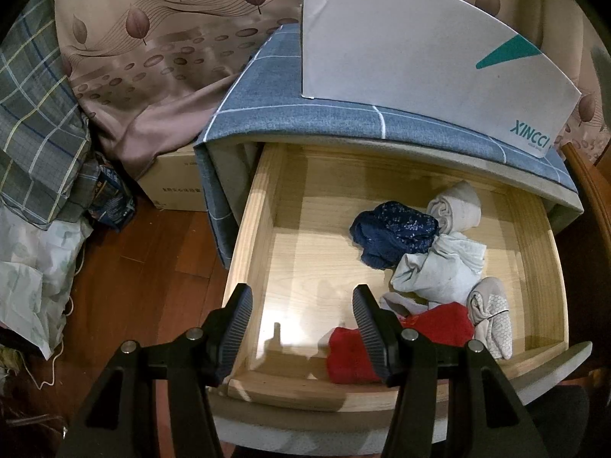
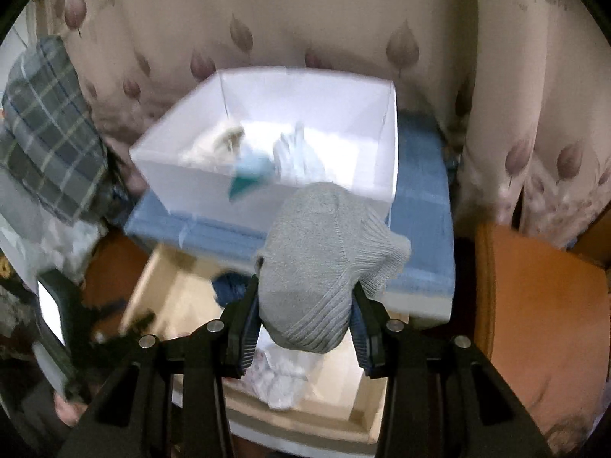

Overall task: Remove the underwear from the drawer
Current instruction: 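Lift the grey knit underwear with the right tool over the white box, then lower the grey knit underwear into the box and open the right tool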

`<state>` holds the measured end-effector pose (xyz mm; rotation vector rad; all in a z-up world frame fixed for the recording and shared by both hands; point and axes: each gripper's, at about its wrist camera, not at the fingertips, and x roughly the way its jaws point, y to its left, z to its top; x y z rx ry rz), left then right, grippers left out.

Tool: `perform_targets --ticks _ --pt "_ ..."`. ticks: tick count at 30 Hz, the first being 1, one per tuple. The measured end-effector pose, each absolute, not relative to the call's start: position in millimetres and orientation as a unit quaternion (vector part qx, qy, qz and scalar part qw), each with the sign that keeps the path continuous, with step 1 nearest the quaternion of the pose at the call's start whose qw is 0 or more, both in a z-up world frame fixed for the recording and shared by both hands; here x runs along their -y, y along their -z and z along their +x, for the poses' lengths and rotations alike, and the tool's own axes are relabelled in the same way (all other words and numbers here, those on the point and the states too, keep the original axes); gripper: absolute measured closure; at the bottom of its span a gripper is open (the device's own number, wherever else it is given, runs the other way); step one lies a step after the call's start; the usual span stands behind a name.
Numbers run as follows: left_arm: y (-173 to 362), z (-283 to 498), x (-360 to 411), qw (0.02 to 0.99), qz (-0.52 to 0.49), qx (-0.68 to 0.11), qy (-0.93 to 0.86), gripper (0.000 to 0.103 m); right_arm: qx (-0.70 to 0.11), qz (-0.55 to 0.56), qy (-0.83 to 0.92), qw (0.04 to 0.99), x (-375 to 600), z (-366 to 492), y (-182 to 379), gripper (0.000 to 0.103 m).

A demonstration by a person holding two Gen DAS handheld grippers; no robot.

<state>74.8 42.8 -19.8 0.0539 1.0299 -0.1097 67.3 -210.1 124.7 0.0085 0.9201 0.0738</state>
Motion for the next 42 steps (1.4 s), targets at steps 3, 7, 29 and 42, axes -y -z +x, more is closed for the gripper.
perform_targets --ticks 3,7,29,42 --pt "20 75 -43 0.868 0.026 -0.493 0.053 0.047 -0.427 0.014 -0.038 0.903 209 86 -143 0.064" --pt "19 75 -43 0.868 0.023 -0.494 0.053 0.047 -0.418 0.019 -0.031 0.908 212 115 -159 0.064" --pt "18 80 -46 0.868 0.005 -0.494 0.053 0.047 -0.511 0.005 0.007 0.860 217 229 -84 0.060" --pt "19 81 -46 0.867 -0.001 -0.496 0.055 0.047 -0.495 0.014 -0.007 0.869 215 205 -111 0.052"
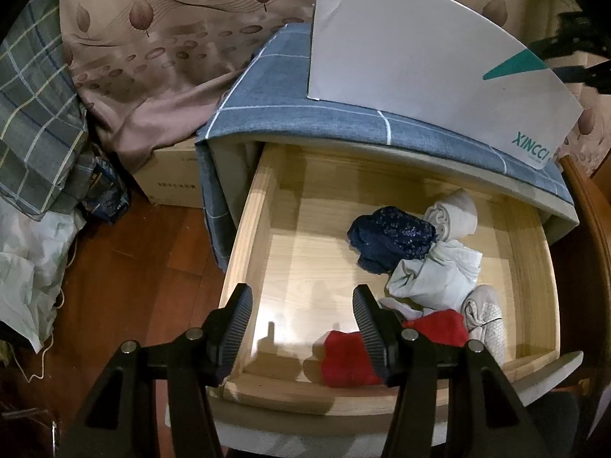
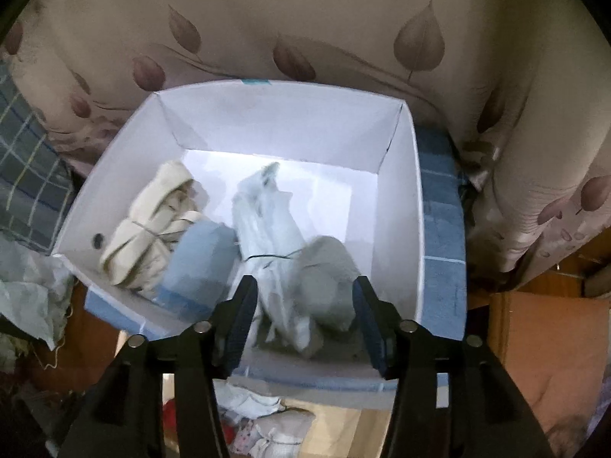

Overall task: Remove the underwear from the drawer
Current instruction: 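Lower the grey knit underwear into the box and open the right tool, then grasp the grey hexagon-print underwear in the drawer with the right tool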

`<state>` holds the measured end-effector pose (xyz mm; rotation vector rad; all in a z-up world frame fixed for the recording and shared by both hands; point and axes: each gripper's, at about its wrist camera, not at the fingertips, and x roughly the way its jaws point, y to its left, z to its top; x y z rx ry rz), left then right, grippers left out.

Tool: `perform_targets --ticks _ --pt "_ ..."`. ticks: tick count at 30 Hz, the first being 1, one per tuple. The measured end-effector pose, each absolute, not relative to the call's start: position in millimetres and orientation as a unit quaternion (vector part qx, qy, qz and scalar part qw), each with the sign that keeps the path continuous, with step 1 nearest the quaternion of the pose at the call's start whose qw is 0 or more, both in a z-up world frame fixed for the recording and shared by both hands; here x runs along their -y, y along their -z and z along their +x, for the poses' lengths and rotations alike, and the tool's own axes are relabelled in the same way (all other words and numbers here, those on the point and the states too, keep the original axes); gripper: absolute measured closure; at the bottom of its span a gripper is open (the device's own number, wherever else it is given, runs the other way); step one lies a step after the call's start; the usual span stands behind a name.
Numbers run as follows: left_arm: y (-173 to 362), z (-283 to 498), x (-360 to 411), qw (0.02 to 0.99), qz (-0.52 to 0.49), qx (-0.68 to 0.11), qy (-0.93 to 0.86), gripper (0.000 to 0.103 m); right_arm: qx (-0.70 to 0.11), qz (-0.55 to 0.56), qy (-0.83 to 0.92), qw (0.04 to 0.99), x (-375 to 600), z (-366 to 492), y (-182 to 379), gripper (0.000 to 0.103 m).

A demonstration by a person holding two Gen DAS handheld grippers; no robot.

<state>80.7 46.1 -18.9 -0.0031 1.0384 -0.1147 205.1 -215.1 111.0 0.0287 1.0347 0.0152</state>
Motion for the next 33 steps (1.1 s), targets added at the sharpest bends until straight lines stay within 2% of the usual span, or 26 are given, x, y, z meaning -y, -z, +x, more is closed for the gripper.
perform_targets --ticks 6,10,14,24,33 --pt "19 80 -46 0.866 -0.001 -0.498 0.053 0.047 -0.497 0.002 -0.052 0.866 205 154 -134 0.048" --pt "20 80 -45 0.865 0.002 -0.499 0.053 0.047 -0.521 0.002 -0.077 0.850 197 118 -122 0.042" --pt "18 80 -46 0.865 0.006 -0.498 0.053 0.047 -0.570 -0.002 -0.082 0.818 190 95 -78 0.042" --pt "18 80 -47 0.865 0.005 -0.499 0.056 0.047 -0.684 0.025 -0.045 0.728 185 84 71 0.043" --pt "19 80 -46 0.863 0.007 -0.501 0.059 0.047 -0.711 0.056 -0.024 0.701 187 98 124 0.043"
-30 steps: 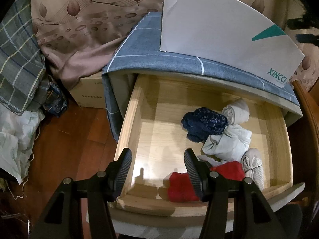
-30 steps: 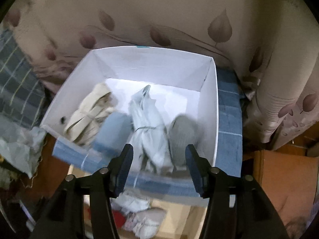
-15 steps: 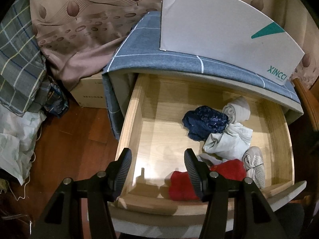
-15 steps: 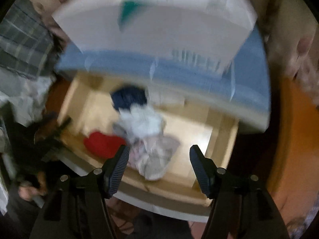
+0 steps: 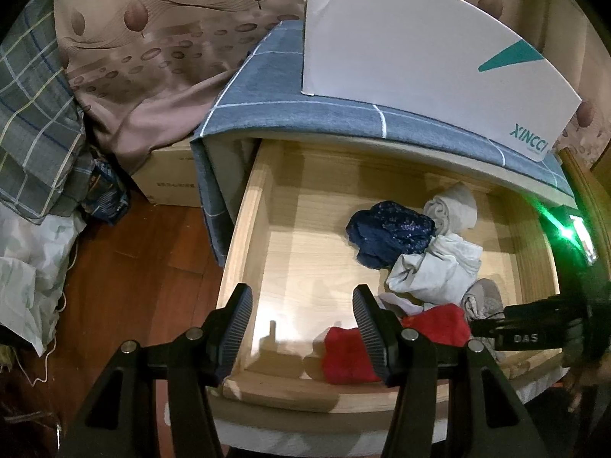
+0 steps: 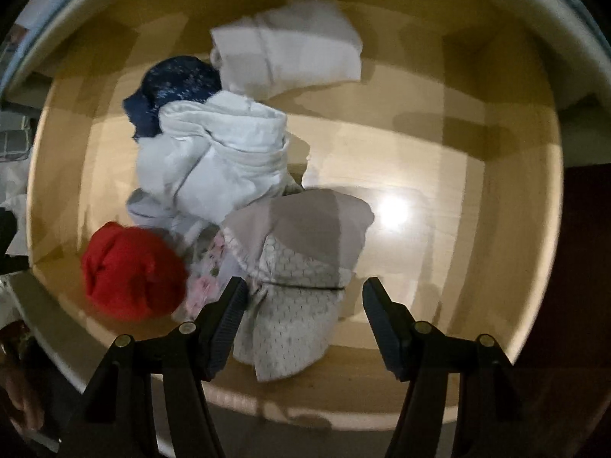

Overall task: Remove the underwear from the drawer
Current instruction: 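Grasp the grey hexagon-print underwear in the drawer with the right tool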

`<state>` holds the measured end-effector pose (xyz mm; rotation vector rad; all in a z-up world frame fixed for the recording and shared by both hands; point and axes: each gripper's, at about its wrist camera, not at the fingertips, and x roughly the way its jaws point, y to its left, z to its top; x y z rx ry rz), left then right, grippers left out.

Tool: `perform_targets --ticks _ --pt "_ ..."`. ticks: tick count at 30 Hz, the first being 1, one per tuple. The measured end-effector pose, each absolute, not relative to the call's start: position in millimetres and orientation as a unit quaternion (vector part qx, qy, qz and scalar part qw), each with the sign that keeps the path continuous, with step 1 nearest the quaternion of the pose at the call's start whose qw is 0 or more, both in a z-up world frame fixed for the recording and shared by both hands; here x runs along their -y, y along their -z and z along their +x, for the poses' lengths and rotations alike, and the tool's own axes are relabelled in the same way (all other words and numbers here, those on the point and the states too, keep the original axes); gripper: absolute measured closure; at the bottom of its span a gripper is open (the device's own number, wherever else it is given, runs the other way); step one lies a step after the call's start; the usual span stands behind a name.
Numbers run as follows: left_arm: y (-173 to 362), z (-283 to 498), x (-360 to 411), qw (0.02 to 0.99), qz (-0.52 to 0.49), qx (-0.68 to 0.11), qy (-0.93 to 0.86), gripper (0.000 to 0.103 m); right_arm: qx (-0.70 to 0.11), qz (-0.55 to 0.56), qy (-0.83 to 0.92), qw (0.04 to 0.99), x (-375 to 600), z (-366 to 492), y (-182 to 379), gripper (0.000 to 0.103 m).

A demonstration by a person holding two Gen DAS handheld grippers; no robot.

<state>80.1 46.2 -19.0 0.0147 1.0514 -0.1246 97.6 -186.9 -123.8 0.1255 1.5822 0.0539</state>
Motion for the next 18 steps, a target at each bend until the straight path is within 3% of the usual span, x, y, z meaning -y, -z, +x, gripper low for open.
perform_targets --ticks 18 --pt "35 71 -7 0.829 0.077 -0.532 0.153 0.046 -0.734 0.009 0.014 0.679 227 91 155 0.052"
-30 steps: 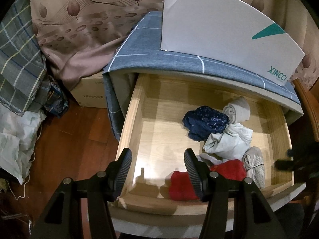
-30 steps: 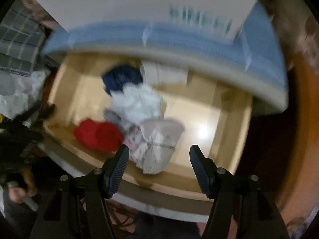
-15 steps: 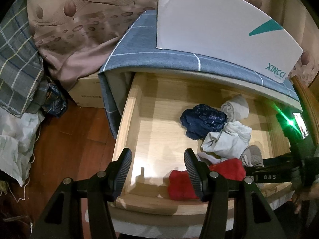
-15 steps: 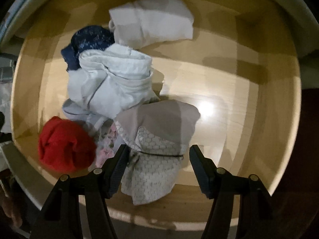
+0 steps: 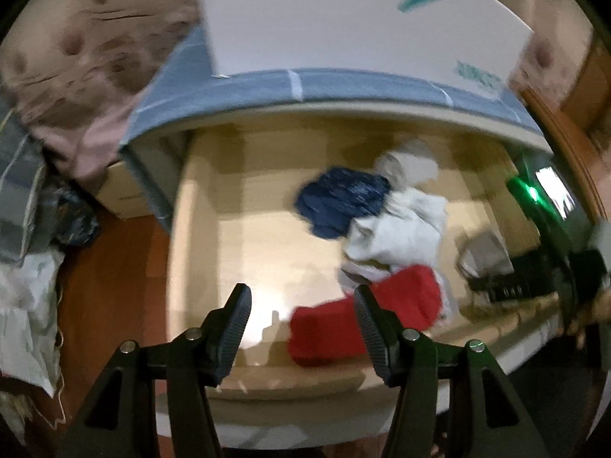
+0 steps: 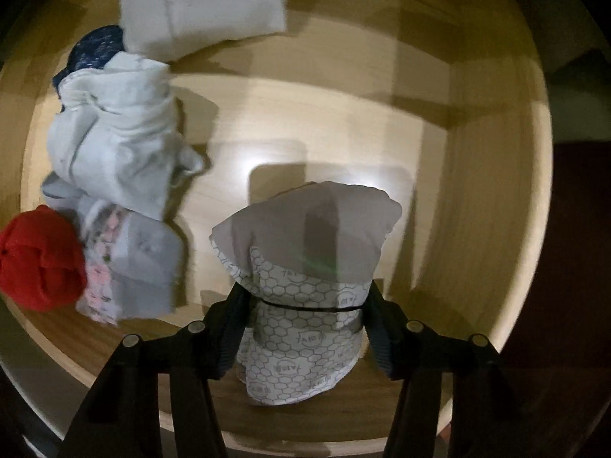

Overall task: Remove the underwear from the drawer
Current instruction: 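Grasp the grey hexagon-print underwear in the drawer with the right tool, then grasp the red underwear with the left tool while the right tool holds the hexagon-print one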

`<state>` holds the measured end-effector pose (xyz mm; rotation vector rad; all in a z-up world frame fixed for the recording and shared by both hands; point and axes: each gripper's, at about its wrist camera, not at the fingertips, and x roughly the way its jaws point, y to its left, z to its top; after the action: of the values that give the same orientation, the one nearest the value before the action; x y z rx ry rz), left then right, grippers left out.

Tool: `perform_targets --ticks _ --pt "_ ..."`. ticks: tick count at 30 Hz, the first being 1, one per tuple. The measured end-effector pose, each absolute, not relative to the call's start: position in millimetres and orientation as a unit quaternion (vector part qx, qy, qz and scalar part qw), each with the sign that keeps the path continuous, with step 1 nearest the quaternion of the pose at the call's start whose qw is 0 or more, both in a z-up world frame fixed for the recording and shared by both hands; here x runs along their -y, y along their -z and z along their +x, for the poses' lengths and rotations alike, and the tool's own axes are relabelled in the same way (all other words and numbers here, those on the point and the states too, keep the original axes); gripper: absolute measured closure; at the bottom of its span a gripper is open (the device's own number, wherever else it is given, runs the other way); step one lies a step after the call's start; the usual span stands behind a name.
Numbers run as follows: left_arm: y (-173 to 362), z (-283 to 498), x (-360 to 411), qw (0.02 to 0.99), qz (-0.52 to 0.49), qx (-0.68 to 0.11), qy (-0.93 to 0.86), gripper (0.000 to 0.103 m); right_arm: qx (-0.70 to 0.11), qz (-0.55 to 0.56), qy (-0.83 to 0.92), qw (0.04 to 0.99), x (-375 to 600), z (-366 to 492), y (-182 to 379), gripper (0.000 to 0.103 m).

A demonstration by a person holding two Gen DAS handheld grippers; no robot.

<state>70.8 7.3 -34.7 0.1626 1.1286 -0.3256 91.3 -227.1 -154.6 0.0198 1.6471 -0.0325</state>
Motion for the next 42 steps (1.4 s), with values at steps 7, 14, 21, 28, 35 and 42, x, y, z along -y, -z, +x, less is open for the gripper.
perform_targets --ticks 7,14,21,28,35,42 --pt "45 69 3 0.800 0.090 -0.561 0.193 0.046 -0.726 0.024 0.008 0.687 234 84 154 0.052" --pt "51 56 28 0.758 0.142 -0.586 0.249 0.039 -0.724 0.045 0.000 0.688 249 83 156 0.052" --pt "62 60 57 0.725 0.178 -0.606 0.275 0.035 -0.724 0.046 0.001 0.688 250 81 158 0.052" --pt "87 81 64 0.703 0.183 -0.635 0.261 0.032 -0.723 0.054 -0.001 0.689 247 80 154 0.051" --pt "94 109 46 0.721 0.143 -0.643 0.215 0.027 -0.721 0.077 -0.009 0.688 261 81 150 0.051" --pt "98 132 17 0.731 0.079 -0.655 0.176 0.027 -0.722 0.084 -0.011 0.687 267 84 154 0.051"
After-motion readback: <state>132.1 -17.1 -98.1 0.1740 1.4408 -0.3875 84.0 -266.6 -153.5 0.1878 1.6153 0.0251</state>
